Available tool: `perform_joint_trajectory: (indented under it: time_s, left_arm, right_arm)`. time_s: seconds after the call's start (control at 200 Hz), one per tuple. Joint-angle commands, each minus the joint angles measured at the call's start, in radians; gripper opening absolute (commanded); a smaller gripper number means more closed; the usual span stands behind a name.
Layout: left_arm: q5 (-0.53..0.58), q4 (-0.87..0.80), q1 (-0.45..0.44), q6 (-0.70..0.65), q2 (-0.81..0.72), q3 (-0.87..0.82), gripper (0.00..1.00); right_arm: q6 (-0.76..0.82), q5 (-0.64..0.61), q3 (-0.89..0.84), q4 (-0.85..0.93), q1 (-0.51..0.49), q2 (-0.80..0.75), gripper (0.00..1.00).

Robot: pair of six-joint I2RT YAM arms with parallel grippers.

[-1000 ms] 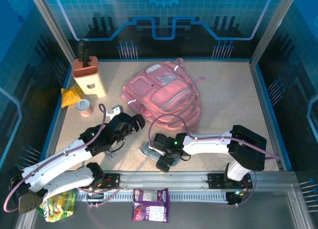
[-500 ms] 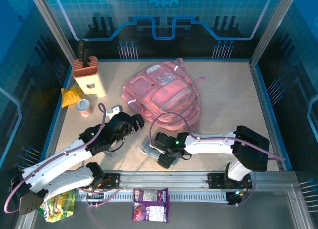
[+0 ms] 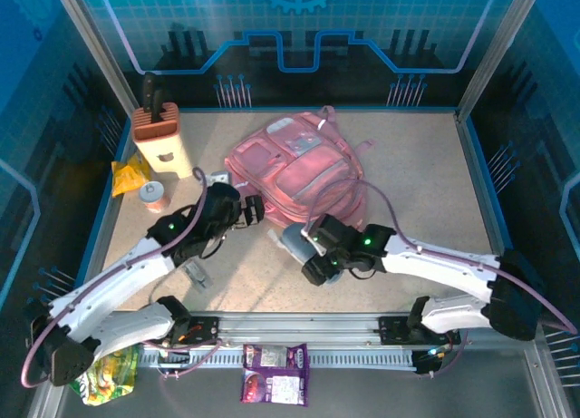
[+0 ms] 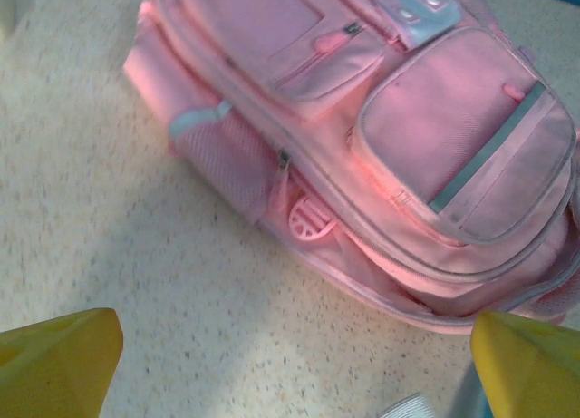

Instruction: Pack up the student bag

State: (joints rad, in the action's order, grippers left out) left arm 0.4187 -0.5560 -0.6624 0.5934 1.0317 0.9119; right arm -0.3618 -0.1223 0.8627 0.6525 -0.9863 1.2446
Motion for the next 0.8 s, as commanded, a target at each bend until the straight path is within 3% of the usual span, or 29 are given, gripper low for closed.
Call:
perform_joint_trajectory:
  time_s: [0.0, 0.105, 0.275, 0.465, 0.6, 0.795]
  left_arm:
    - [-0.077, 0.046, 0.016, -0.264, 0.106, 0.089, 0.99]
    - [-0.179, 0.094, 0.016, -0.416, 0.231, 0.157, 0.98]
    - [-0.298, 0.161, 0.015, -0.592, 0.428, 0.262, 0.84]
    - [-0.422, 0.240, 0.001, -0.737, 0.568, 0.333, 0.83]
    - [-0.400, 0.242, -0.038, -0.859, 0.662, 0.386, 0.85]
    - [-0.252, 0.293, -0.085, -0.941, 0.789, 0.444, 0.85]
  right_arm:
    - [-0.115, 0.034, -0.020, 0.123, 0.082, -0.066, 0.77]
    - [-0.163, 0.046, -0.031, 0.174, 0.149, -0.133, 0.76]
    - [-0.204, 0.051, -0.058, 0.226, 0.241, -0.201, 0.75]
    - [-0.219, 0.058, -0.095, 0.233, 0.349, -0.265, 0.75]
    - [-0.223, 0.102, -0.123, 0.205, 0.425, -0.299, 0.75]
    - [-0.208, 0.131, -0.149, 0.178, 0.483, -0.301, 0.74]
